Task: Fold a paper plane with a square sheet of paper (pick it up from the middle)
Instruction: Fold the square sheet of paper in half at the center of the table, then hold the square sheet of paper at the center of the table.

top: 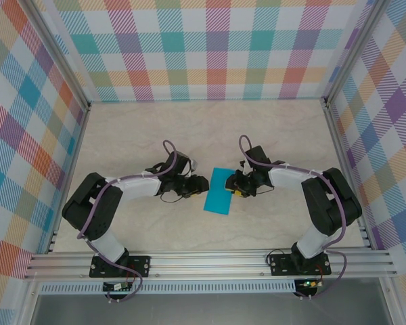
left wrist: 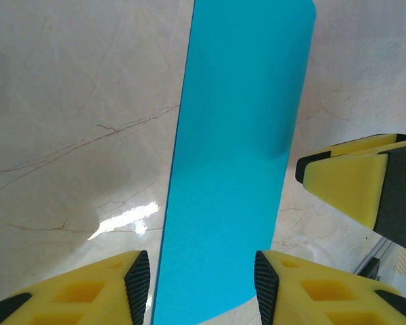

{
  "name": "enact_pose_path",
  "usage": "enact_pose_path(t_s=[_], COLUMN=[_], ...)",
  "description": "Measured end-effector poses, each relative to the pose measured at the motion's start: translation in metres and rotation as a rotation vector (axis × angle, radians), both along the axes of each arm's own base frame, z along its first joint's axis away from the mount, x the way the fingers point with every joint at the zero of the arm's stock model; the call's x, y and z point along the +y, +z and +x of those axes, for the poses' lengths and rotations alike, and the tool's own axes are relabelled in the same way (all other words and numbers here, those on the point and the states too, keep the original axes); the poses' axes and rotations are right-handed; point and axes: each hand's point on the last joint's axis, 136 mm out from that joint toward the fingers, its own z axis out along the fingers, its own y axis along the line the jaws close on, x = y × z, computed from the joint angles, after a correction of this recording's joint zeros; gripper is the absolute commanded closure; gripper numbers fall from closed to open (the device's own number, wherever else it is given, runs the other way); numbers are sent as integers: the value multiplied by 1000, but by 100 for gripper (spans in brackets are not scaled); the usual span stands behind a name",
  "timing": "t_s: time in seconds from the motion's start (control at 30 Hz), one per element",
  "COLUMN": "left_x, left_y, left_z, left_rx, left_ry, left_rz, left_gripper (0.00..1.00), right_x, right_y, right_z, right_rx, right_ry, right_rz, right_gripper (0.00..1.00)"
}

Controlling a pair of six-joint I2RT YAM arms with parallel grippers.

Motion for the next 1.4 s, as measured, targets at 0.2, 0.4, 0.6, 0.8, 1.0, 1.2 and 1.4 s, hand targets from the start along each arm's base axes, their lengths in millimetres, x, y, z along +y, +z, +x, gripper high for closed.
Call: enact_pose_path(t_s=[0.2,0.4,0.6,0.8,1.0,1.2,1.4], left_x=[-3,-5,-12,-18,-21,-25,-27], left_y=[-10,-18,-16,-17,-17,-16,-16], left_z=[0,-3,0,2,2,2,0], left_rx=[31,65,76,81,90,99,106], left_ry=[-7,-14,-27,-41,-53,-67,-78], left_rz=[3,-2,-27,-43,-56,-72,-82], left_gripper=[49,48,47,47,47,47,50], right_x=[2,0,-1,-1,-1,-1,-1], right_y=[-2,-12,-13,-14,-14,-14,-14], right_z=[0,-6,-7,-7,-7,-7,-7], right_rx=[-2,22,19,16,15,15,15], right_ry=[2,4,4,3,3,3,3], right_rz=[10,2,2,0,1,1,1], right_gripper=[64,65,65,65,65,66,65])
